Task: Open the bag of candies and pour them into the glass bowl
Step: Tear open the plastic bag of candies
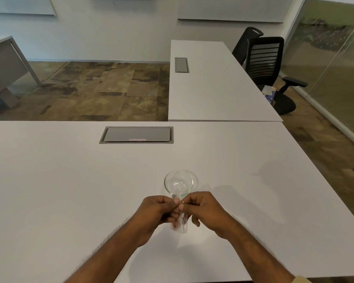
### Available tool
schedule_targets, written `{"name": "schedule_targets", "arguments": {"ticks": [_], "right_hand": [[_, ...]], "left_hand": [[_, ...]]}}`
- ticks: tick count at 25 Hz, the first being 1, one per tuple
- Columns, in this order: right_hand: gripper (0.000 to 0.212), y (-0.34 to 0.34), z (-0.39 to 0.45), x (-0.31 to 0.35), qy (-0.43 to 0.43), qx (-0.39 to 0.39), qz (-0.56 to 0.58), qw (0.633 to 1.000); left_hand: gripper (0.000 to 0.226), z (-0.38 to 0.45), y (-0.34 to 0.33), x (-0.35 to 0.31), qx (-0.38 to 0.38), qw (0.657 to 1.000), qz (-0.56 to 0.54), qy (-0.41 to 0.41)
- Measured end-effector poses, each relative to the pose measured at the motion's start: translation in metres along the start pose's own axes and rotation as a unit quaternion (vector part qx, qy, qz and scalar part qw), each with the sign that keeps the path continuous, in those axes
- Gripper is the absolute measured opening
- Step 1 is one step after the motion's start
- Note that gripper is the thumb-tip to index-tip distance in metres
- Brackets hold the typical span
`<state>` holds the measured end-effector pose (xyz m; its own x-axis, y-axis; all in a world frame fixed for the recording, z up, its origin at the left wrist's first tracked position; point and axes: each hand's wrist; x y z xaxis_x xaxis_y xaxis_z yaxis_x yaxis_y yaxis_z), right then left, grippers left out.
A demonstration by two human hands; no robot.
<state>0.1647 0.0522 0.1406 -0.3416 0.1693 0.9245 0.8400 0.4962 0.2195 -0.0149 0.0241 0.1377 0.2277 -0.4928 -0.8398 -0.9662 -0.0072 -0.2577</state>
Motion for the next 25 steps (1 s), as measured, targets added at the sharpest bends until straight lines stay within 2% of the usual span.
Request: {"name": "schedule_targets", "arguments": {"ticks": [4,6,9,12,14,17,19,22,25], "right_hand": [[0.02,-0.002,-0.001,0.009,-0.016,0.021,-0.028,0.999],[0.024,-0.006,-0.003,0.013,-0.018,0.036,0.003,0.999],[0.026,-0.011,-0.006,0.009,-0.011,0.045,0.087,0.995],[0.038,-0.017,0.0,-0.005,0.005,0.031,0.16,0.987],[0.049,-0.019,0.003,-0.008,0.007,0.019,0.183,0.983],[0.051,-0.019,0.002,-0.005,0.016,0.003,0.223,0.975],[0.05,-0.018,0.001,-0.003,0.018,-0.006,0.23,0.973],[0.039,-0.016,0.002,-0.002,0.03,-0.009,0.192,0.981],[0.024,-0.002,0.005,0.004,0.018,-0.037,0.098,0.994]], "left_hand": [[0.03,-0.005,-0.006,-0.004,0.016,0.994,0.11,-0.023],[0.034,-0.008,-0.008,-0.005,0.048,0.988,0.143,-0.022],[0.036,-0.012,-0.013,-0.006,0.069,0.99,0.114,-0.042],[0.036,-0.011,-0.017,-0.003,0.05,0.992,0.087,-0.079],[0.04,-0.009,-0.018,0.001,0.048,0.992,0.061,-0.102],[0.055,-0.008,-0.019,0.005,0.066,0.992,0.004,-0.103],[0.054,-0.005,-0.02,0.003,0.064,0.993,-0.003,-0.099],[0.048,0.0,-0.017,-0.007,0.068,0.991,0.068,-0.091],[0.036,0.002,-0.01,-0.03,0.028,0.973,0.212,-0.093]]}}
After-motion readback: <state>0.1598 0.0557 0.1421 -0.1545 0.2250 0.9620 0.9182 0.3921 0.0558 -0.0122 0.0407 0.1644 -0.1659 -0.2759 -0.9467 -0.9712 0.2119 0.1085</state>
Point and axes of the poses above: each hand's wrist, its own z-axis towards the middle knuckle, its own y-axis out of the back of the hand, x = y × z, and after that the axes turned 6 degrees about -z, right-handed
